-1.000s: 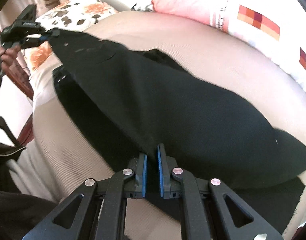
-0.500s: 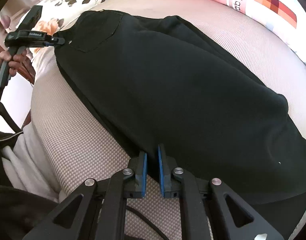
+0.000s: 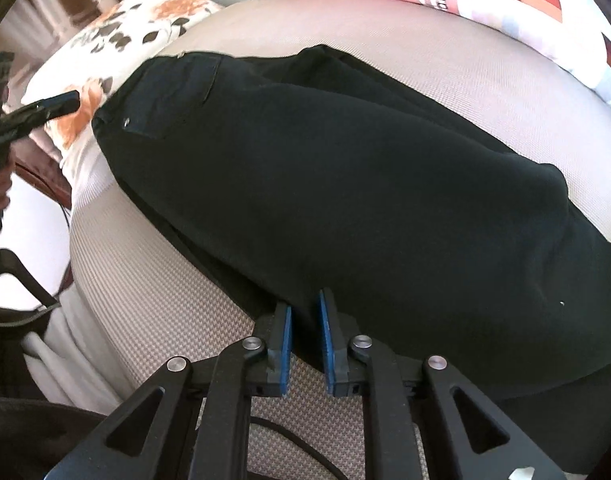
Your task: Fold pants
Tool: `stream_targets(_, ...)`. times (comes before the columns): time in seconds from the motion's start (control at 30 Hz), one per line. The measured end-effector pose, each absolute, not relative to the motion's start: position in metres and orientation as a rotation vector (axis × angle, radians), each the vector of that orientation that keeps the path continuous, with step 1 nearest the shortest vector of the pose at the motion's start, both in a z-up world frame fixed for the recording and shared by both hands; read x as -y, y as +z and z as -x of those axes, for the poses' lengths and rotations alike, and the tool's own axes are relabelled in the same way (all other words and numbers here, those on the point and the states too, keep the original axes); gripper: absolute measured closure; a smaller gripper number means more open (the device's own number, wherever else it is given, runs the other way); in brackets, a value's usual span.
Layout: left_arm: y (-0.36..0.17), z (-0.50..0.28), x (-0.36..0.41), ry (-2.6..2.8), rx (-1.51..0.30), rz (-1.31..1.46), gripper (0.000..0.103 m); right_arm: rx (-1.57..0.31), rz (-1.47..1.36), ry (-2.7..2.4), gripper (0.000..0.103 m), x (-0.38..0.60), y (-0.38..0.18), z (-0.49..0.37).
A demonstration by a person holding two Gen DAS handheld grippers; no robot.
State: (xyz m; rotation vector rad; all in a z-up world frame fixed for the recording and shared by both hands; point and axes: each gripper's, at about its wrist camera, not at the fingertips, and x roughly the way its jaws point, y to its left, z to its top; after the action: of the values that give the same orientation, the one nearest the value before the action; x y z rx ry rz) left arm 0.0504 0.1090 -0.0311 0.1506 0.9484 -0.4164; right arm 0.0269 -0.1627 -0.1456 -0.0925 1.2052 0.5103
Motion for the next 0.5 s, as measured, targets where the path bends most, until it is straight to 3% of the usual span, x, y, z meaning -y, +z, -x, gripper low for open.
stream_targets(0.5,-0.079,-0.028,0.094,-0.859,-0.966,-0.412,0.043,-1.178,0.008,0.484,0.089,0.174,-0.130,-0.040)
